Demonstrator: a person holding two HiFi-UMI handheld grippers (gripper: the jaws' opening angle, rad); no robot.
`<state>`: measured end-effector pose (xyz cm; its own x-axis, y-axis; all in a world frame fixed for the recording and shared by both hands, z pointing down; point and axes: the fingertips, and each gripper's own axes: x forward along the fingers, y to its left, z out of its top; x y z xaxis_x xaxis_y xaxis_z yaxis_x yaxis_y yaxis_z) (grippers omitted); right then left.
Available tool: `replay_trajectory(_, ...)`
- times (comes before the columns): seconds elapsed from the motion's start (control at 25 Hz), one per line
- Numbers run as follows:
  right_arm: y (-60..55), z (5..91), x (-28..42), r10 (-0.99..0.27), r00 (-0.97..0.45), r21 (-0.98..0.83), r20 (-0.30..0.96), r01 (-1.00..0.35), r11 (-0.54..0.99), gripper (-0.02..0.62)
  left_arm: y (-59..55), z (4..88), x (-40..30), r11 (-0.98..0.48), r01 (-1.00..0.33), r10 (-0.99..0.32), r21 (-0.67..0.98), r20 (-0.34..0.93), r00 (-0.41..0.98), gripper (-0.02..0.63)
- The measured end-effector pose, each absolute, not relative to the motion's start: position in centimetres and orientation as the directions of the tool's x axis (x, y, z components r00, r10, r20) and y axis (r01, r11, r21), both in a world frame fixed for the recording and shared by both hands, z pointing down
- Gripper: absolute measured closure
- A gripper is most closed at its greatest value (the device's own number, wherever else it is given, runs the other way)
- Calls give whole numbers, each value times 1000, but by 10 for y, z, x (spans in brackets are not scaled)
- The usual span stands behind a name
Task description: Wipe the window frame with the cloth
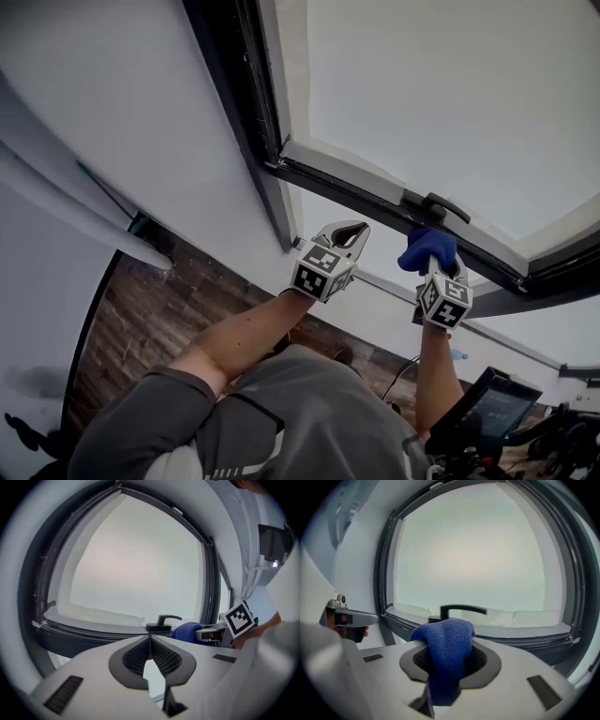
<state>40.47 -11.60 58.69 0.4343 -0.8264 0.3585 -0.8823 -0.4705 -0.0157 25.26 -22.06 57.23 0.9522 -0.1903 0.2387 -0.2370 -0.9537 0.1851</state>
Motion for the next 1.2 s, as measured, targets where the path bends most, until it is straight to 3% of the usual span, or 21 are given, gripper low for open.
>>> replay_trajectory(0.56, -278, 591, 251, -914, 151, 6, 376, -987, -160, 477, -331, 577, 98, -856, -486, -443, 175, 236, 865, 597)
replay_trajectory(1.2, -395, 599, 140, -923, -2, 12, 386, -1000, 7, 477, -381, 574, 34, -838, -527, -489, 140, 234, 840, 597)
